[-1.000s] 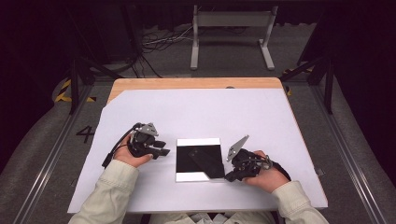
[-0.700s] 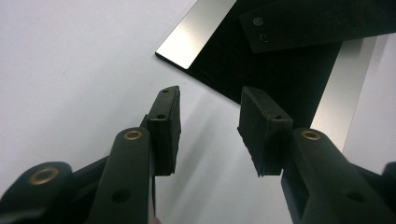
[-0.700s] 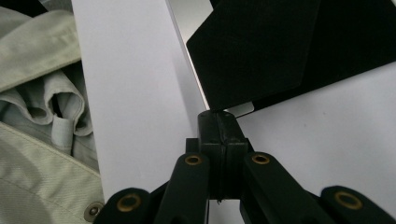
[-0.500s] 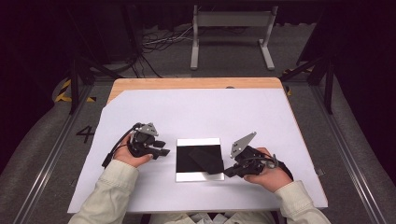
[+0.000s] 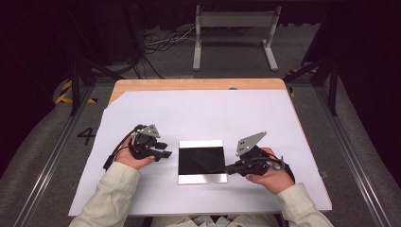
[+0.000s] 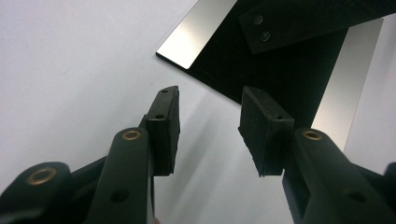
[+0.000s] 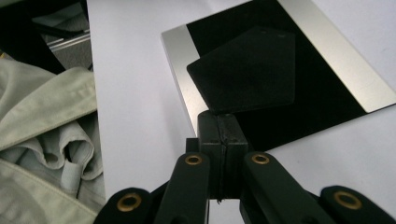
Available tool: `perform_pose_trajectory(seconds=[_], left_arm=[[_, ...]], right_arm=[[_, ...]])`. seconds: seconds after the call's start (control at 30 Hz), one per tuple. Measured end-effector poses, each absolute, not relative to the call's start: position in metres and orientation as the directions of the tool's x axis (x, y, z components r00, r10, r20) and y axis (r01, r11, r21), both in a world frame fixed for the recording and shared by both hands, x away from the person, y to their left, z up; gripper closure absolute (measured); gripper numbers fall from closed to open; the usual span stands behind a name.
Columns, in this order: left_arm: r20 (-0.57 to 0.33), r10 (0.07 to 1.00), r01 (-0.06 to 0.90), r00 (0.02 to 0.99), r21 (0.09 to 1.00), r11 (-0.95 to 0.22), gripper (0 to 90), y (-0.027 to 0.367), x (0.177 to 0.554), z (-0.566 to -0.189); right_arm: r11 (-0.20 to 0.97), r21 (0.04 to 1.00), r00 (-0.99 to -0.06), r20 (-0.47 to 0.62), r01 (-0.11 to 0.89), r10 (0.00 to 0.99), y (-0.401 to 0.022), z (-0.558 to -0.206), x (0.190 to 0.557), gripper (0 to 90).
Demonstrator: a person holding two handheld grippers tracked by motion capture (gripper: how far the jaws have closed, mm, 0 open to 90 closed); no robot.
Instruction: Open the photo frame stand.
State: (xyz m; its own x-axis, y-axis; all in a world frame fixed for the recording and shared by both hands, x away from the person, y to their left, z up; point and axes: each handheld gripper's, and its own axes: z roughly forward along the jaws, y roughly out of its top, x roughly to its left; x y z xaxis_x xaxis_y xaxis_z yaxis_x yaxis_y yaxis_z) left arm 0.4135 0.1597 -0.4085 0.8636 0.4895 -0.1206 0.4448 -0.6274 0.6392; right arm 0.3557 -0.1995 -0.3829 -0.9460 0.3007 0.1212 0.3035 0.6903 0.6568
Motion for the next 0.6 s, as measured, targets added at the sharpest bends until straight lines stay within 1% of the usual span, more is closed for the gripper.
perform_pose_trajectory(seconds=[0.3,0.6], left_arm=[[-0.122,0.489,0.446,0.864,0.637,-0.629,58.3,0.159,0.4133,-0.4089],[-0.12,0.489,0.444,0.864,0.638,-0.629,57.6,0.1588,0.4136,-0.4094]], right_arm=[[0.625,0.717,-0.939,0.124,0.308,0.321,-0.1996,-0.3807,0.3549,90.0],[0.592,0.744,-0.934,0.121,0.31,0.338,-0.1994,-0.3815,0.3551,90.0]])
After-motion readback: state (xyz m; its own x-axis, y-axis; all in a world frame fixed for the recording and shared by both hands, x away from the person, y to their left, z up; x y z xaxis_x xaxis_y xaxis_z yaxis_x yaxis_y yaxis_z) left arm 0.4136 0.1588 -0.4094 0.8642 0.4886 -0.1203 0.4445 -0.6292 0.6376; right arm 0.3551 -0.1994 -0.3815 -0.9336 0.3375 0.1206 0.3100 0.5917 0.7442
